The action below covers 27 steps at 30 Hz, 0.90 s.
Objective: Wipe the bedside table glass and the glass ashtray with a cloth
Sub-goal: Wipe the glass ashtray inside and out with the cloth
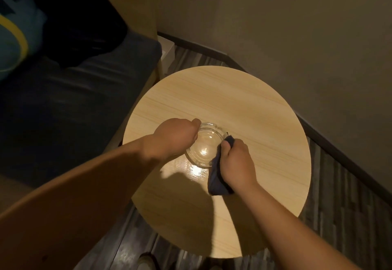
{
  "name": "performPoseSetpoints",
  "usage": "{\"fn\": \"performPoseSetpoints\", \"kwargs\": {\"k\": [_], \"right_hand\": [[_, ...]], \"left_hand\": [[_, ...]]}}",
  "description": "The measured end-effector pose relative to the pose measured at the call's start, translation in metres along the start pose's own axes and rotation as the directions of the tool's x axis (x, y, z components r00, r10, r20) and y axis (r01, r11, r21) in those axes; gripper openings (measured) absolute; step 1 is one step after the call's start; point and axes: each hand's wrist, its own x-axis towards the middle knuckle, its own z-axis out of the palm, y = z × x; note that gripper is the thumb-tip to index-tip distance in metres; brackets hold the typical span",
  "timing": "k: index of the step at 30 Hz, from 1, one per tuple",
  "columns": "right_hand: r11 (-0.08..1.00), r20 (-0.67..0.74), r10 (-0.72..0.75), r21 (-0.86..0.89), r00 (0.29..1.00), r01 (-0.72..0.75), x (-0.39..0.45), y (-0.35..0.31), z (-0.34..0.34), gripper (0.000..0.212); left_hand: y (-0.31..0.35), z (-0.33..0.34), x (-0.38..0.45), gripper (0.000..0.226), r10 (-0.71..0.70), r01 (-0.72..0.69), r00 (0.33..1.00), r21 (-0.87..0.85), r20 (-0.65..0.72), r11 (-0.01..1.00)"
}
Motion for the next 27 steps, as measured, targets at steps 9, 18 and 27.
{"fn": "performPoseSetpoints", "kwargs": {"k": [9, 18, 27], "right_hand": [[0.833, 0.257, -0.417, -0.275, 0.872, 0.480, 0.057, -0.006, -0.022, 0.032], [0.953, 0.038, -0.217, -0.207, 0.975, 0.220, 0.013, 0.000, -0.001, 0.035], [0.690, 0.416, -0.483, -0.360, 0.770, 0.628, 0.051, -0.026, -0.018, 0.042]], "left_hand": [[-0.001, -0.005, 0.000, 0.027, 0.060, -0.061, 0.998, -0.048, -0.024, 0.997], [0.044, 0.043, -0.064, 0.037, -0.364, 0.360, 0.920, -0.054, -0.146, 0.931], [0.018, 0.020, -0.039, 0.012, -0.099, 0.088, 0.992, -0.133, -0.081, 0.987]]}}
